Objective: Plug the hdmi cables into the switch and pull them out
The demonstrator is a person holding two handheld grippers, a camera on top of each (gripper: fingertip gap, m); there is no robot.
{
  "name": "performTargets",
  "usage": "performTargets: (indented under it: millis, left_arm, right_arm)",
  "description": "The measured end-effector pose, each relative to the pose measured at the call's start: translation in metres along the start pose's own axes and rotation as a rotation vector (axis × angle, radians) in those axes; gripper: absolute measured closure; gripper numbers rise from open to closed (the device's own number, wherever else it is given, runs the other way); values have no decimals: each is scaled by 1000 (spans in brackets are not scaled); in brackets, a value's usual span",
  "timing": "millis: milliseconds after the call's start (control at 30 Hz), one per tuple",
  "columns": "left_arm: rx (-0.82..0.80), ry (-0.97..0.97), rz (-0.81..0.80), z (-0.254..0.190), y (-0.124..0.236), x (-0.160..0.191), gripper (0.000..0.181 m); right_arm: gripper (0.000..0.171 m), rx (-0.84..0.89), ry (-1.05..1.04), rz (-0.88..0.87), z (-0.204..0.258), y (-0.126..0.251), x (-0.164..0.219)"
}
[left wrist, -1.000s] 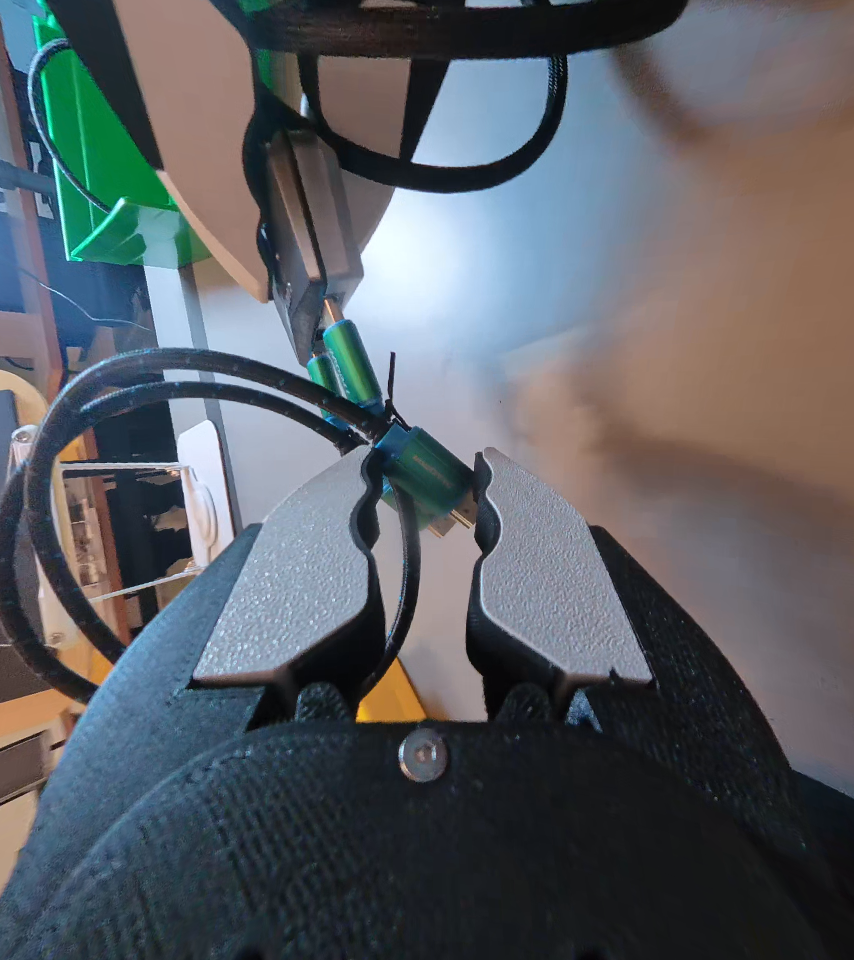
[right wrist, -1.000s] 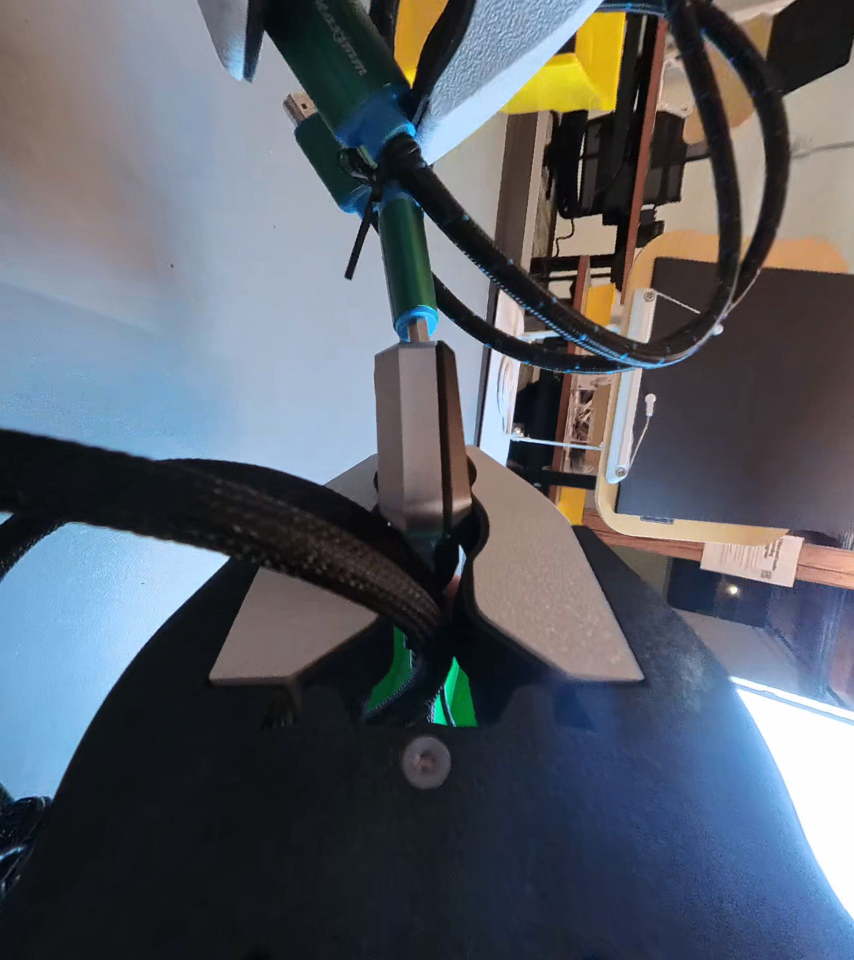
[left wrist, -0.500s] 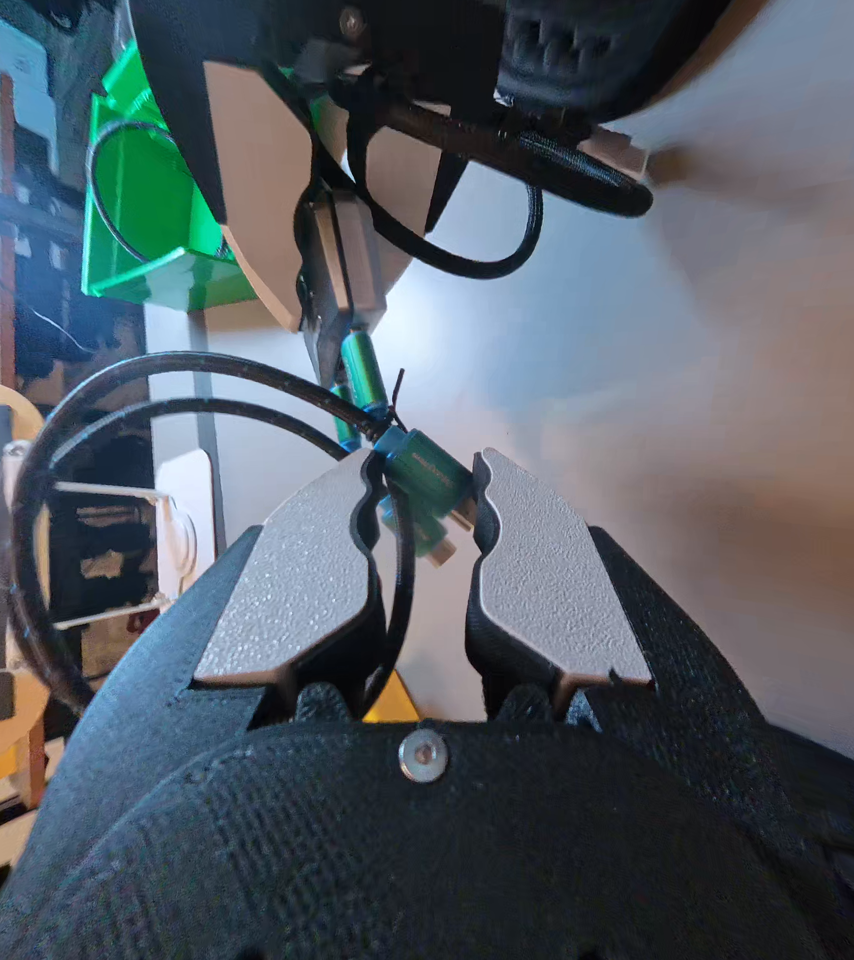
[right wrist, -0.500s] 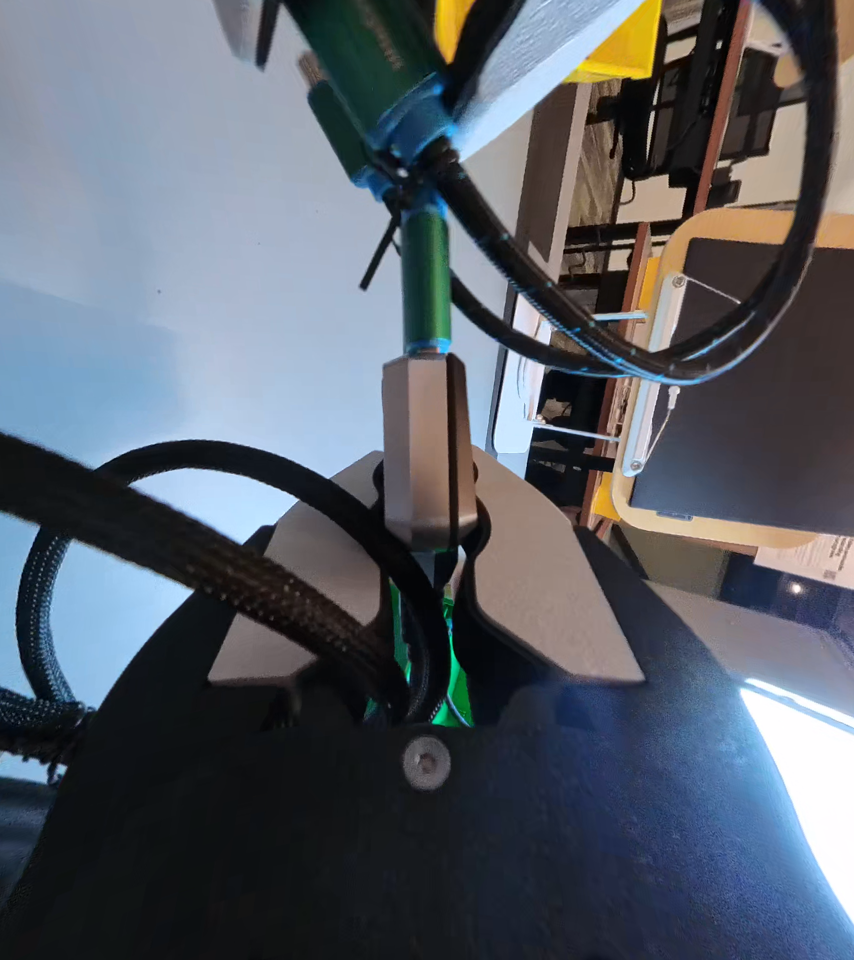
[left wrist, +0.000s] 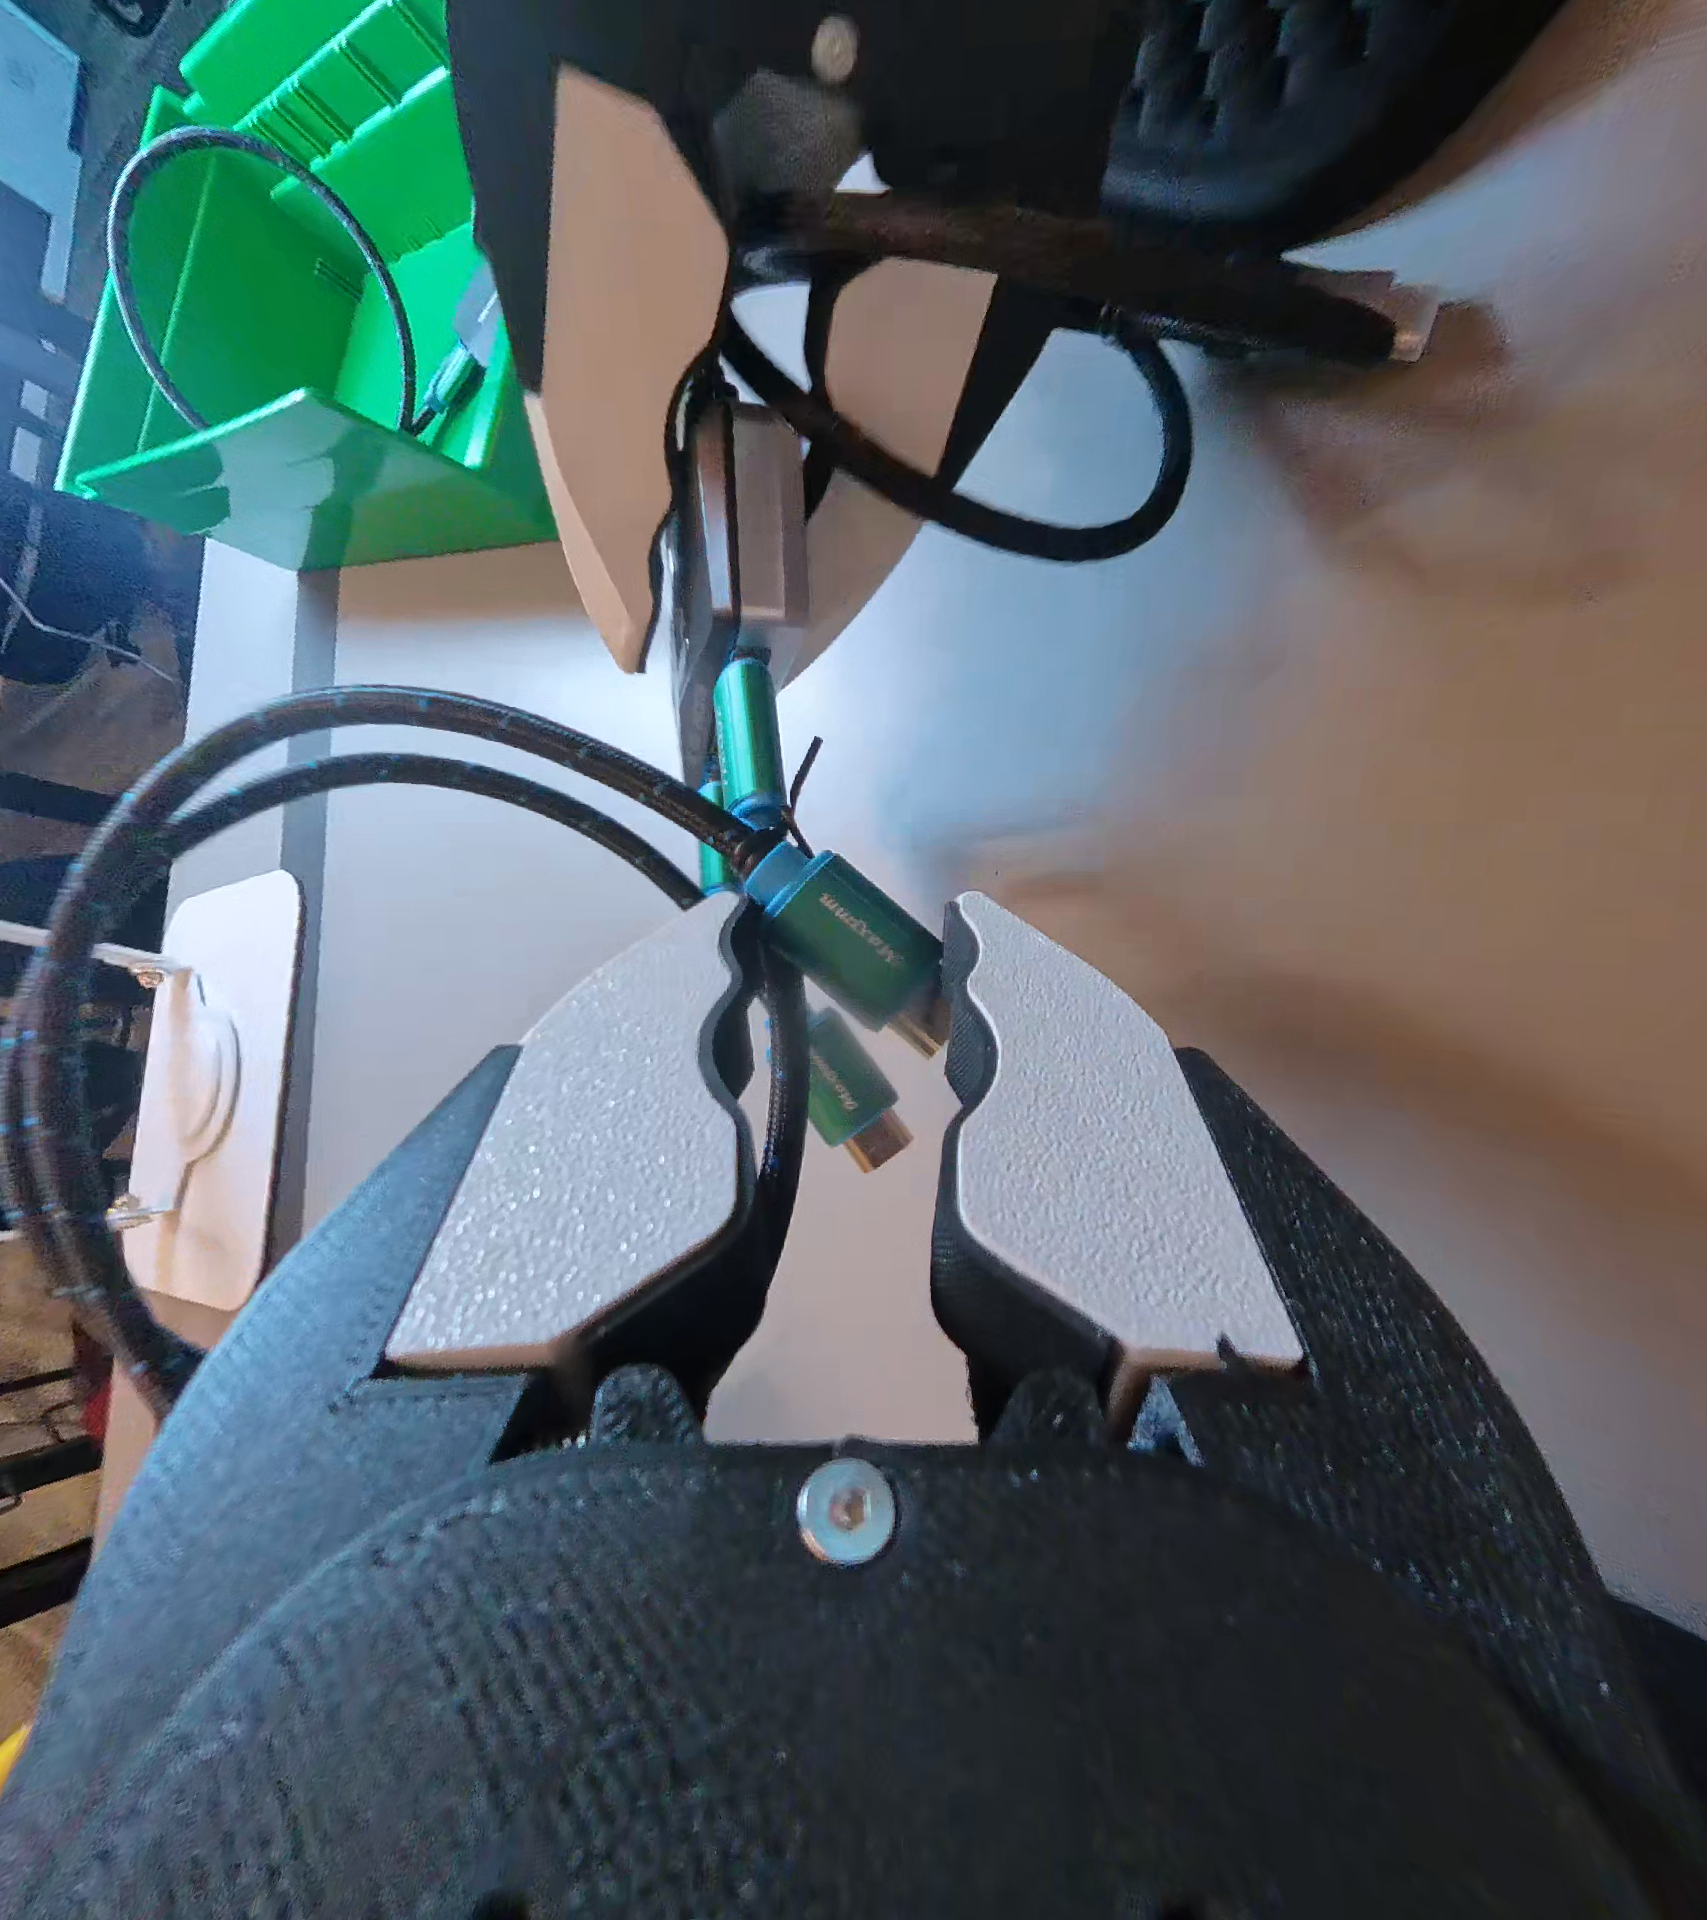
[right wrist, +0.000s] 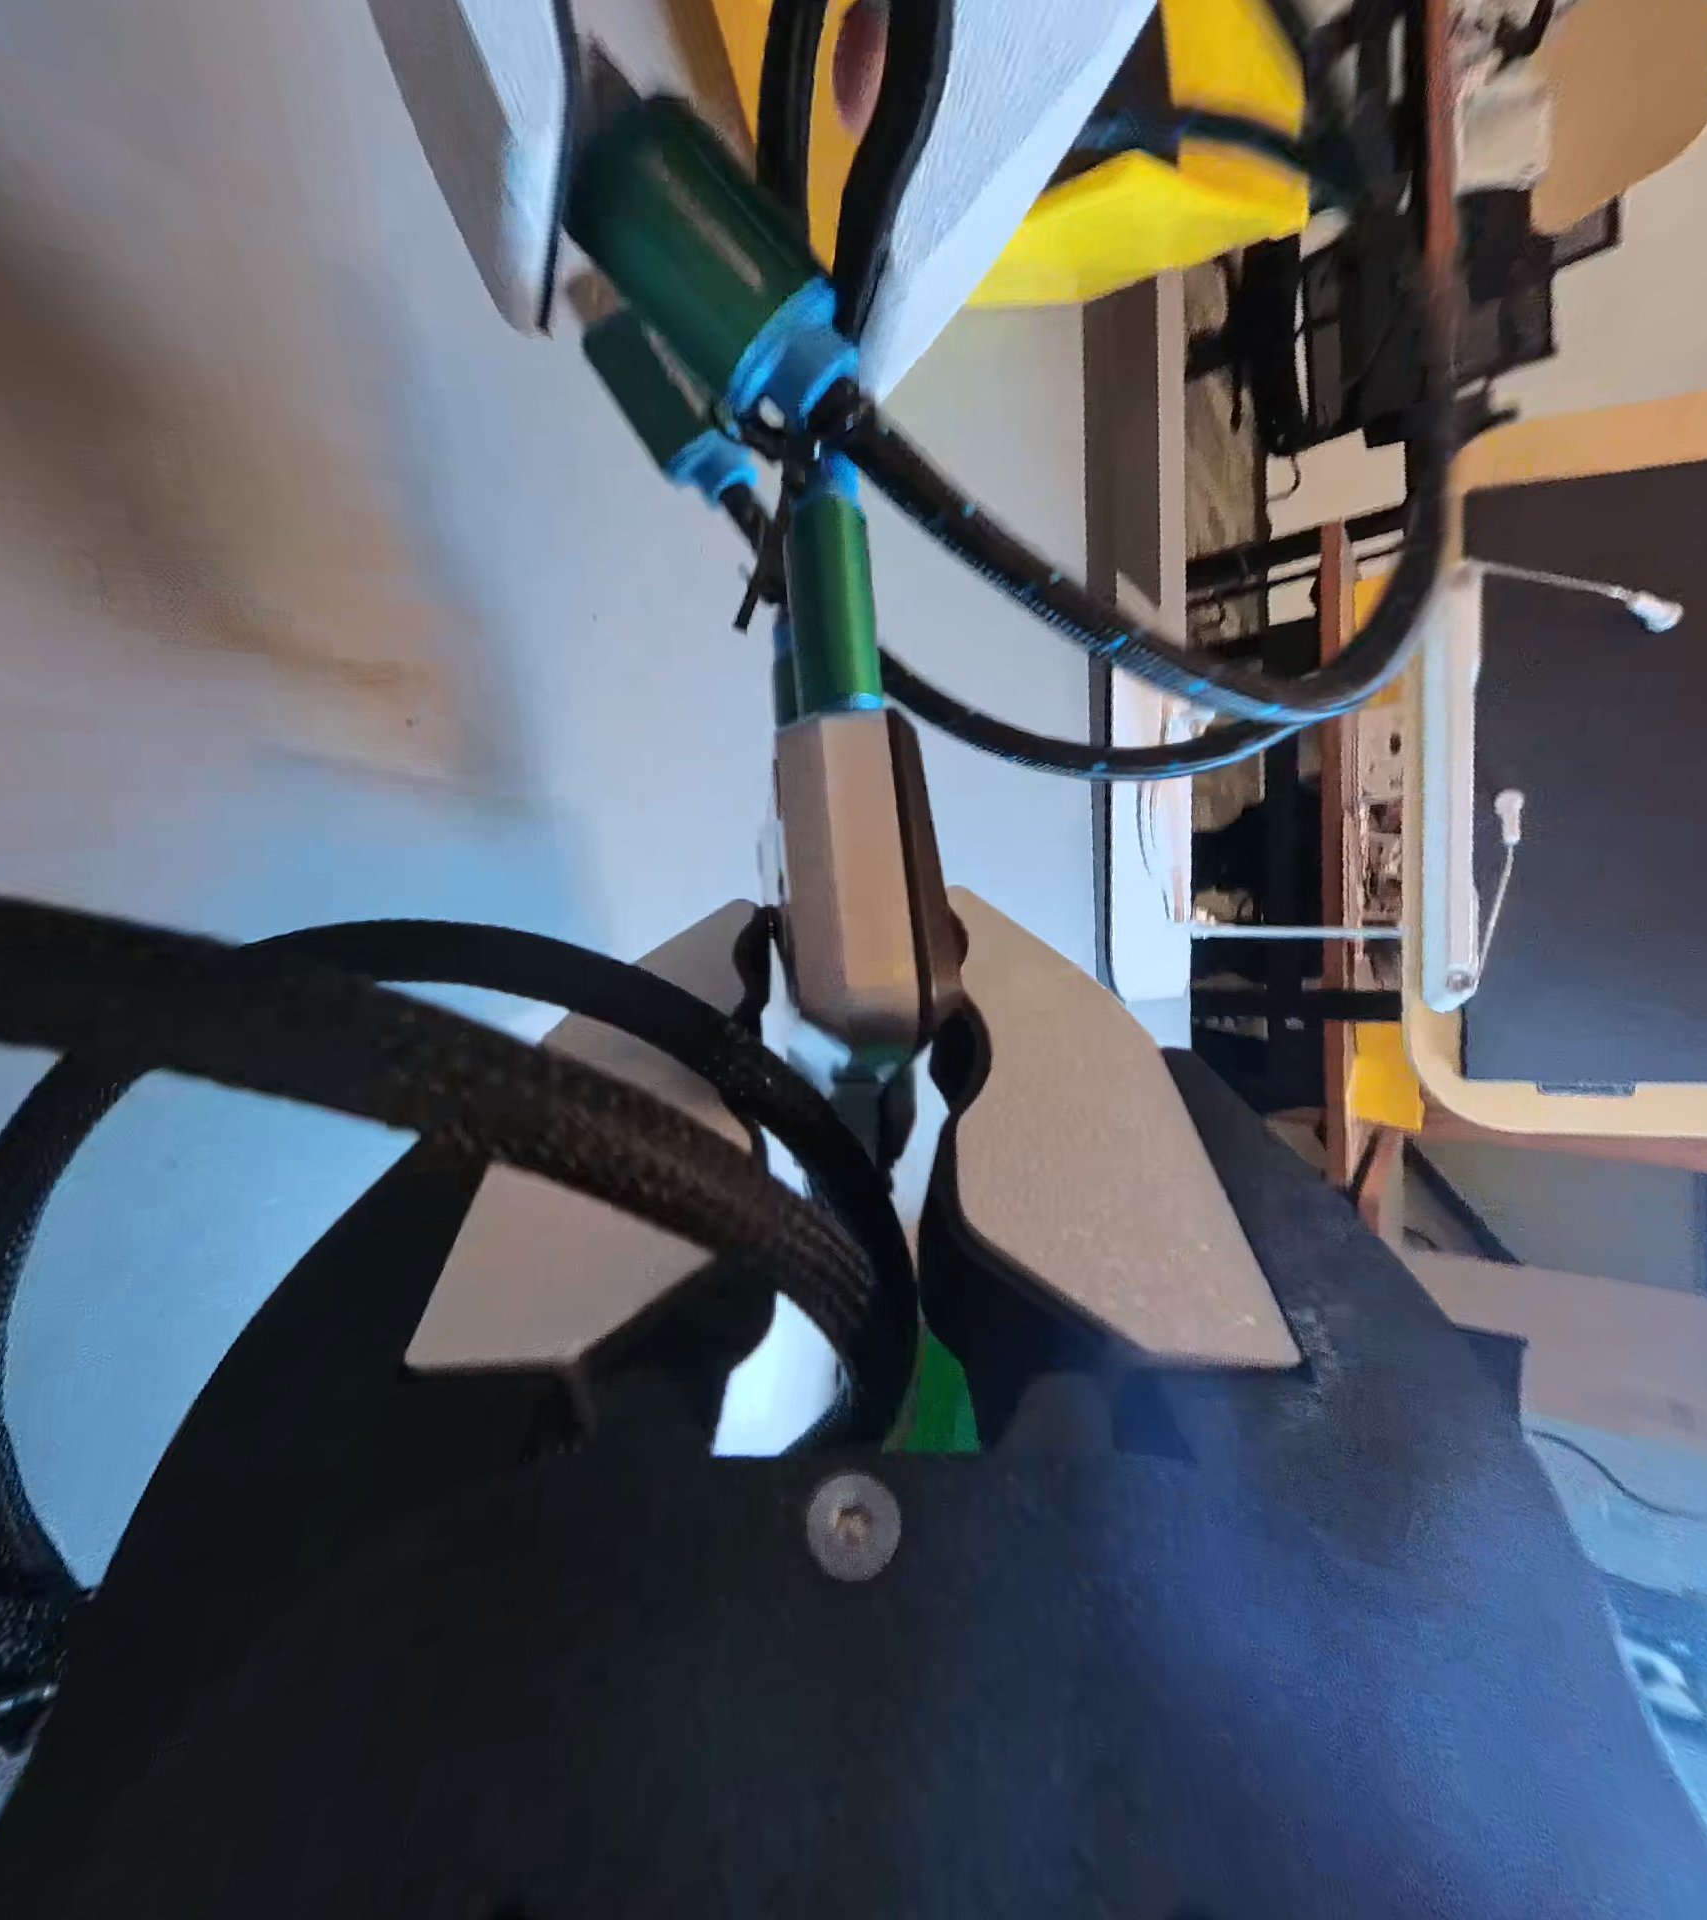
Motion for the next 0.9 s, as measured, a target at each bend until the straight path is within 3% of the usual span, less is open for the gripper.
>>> performTargets:
  millis: [67,133,200,233,333,467,500,533,600,733,900]
  left_arm:
    - [-4,24,3,-1,-3,5,147]
    - [-11,48,-32,0,0,7,150]
    - [-25,58,-173,1,12,0,181]
    - [-35,59,-203,3,16,-3,181]
    - [-61,10,-92,3,9,2,174]
    - [-63,83,-131,2,10,14,167]
    - [-71,105,-151,4,12,16,166]
    - [-81,125,-167,6,14,19,165]
    - [-115,158,-185,11,20,25,163]
    - [-148,311,-320,20,32,42,163]
    - [-38,581,-472,31,24,64,157]
  right_arm:
    - [137,-11,10,-65,1,8,-1]
    - [145,-39,3,-104,1,16,-1]
    - [149,-36,26,-101,0,19,-2]
    - [150,-61,33,-97,1,19,-4]
    - [150,-93,27,-88,0,12,-8]
    - [123,-267,-86,-22,-7,-4,-1]
    - [126,-297,-84,16,-8,-12,1]
    - [149,-328,-53,37,-7,-18,2]
    - [149,-328,-5,27,-8,-21,0]
    - [150,-247,-67,-14,-55,8,8]
    - [149,-85,-200,1,-137,61,34]
Point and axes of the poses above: each gripper's, where its closed fingertips meet, y back along the fingers, x out of its underside, z = x × y across the jaws, the point moved 8 cm from there along y, back along the fingers, and after that the axes turned 12 degrees about z, right-handed, at the moved point
